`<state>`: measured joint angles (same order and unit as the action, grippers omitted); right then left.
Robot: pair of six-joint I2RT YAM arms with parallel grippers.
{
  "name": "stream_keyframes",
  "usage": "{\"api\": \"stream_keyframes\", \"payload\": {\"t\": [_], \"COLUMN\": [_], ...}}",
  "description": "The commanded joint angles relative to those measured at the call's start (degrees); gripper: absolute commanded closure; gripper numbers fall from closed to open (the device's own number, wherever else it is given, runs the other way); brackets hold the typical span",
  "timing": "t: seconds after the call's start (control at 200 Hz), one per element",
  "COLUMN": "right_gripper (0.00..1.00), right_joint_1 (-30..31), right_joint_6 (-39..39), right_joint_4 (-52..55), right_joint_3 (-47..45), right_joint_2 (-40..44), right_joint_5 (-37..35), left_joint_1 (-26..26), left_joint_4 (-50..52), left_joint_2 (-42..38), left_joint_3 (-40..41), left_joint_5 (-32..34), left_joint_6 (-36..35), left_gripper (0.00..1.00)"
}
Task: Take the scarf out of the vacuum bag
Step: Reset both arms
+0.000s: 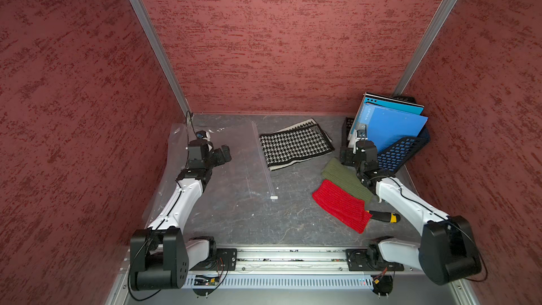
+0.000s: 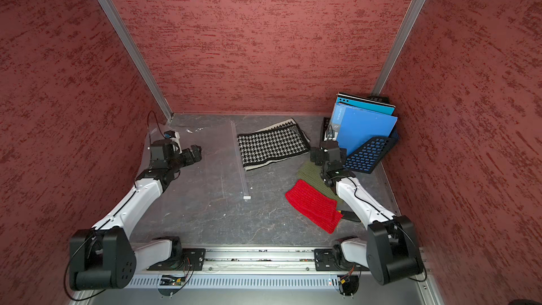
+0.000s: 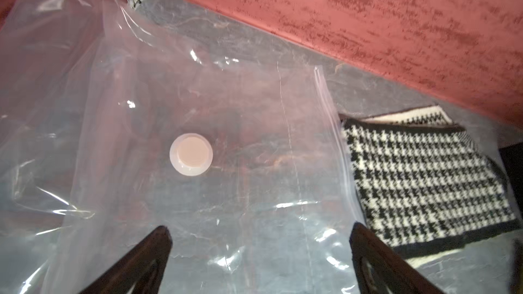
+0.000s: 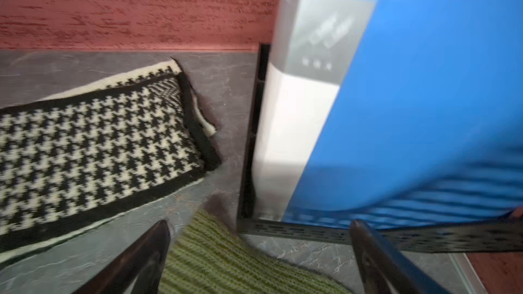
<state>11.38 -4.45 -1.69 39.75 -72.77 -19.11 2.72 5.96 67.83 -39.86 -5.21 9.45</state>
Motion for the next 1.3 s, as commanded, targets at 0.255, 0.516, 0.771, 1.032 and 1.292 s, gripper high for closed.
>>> {"api": "stream_keyframes", "payload": {"t": [0.255, 0.516, 0.771, 1.032, 1.292], "right_gripper": [0.01, 0.01, 0.01, 0.01, 0.01], "right_joint_1": [-4.0, -6.1, -6.8, -6.8, -6.8], "right_joint_6": [7.1, 6.7, 7.1, 7.1, 7.1], "right_joint_4": [-42.7, -56.0, -55.5, -55.2, -55.1], "right_joint_3": [-14.4, -21.1, -19.9, -19.8, -19.9], "right_joint_2": [-10.4, -15.1, -16.0, -15.9, -15.9], "right_joint_5": [0.9, 9.1, 10.9, 10.9, 10.9], "left_joint_1": [5.2, 1.5, 1.6, 0.8, 0.9], "left_joint_4": [-38.4, -51.4, -56.3, -56.4, -56.3], "left_joint_2": [7.2, 18.3, 19.6, 19.8, 19.7], "left_joint_3": [14.2, 15.7, 18.0, 17.8, 17.7], "left_joint_5": [-10.6, -4.6, -3.8, -3.6, -3.5], "left_joint_6": [-5.3, -9.9, -9.2, -10.2, -10.2], "left_gripper": [0.00, 0.00, 0.00, 0.00, 0.00]}}
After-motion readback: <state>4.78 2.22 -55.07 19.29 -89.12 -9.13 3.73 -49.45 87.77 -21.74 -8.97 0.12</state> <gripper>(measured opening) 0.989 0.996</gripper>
